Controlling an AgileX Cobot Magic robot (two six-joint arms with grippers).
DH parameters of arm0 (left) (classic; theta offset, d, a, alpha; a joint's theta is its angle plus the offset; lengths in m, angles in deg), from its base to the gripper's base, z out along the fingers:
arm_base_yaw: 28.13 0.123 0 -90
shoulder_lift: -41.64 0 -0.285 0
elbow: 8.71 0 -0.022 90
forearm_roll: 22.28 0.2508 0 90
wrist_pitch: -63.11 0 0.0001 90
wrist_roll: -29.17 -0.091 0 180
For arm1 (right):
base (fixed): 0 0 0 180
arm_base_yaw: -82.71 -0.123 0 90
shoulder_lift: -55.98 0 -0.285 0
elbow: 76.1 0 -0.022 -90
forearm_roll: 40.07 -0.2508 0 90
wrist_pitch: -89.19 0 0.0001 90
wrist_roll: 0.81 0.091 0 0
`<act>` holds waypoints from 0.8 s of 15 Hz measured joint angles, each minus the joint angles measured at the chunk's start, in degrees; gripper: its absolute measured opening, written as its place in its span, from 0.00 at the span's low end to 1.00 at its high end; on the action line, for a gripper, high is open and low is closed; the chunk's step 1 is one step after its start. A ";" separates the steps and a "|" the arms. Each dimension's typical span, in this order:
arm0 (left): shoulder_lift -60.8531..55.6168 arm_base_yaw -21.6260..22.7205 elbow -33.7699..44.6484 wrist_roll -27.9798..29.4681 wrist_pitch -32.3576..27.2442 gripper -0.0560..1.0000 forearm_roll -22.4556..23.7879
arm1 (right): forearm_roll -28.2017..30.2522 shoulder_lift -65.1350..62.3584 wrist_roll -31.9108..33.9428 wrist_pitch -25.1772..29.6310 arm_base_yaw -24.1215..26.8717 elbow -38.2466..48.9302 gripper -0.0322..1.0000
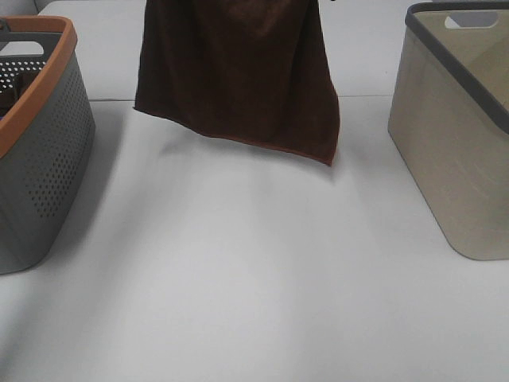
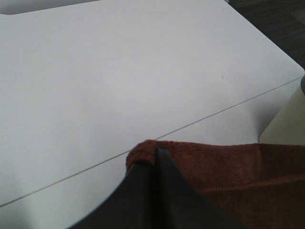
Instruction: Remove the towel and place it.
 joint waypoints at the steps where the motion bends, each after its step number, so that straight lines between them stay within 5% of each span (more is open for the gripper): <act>1: 0.74 0.00 0.00 0.00 0.00 0.05 0.11 | 5.04 1.43 5.73 3.55 0.97 -2.75 0.03; 6: 4.35 0.00 0.00 0.00 4.58 0.05 4.35 | 43.89 11.34 39.02 19.25 1.32 -20.51 0.03; 8: 5.44 0.00 0.00 0.00 10.43 0.05 7.85 | 50.25 14.15 44.63 19.02 1.32 -26.47 0.03; 12: 7.16 0.00 0.00 0.00 21.66 0.05 9.80 | 51.39 17.36 46.58 14.27 1.32 -33.23 0.03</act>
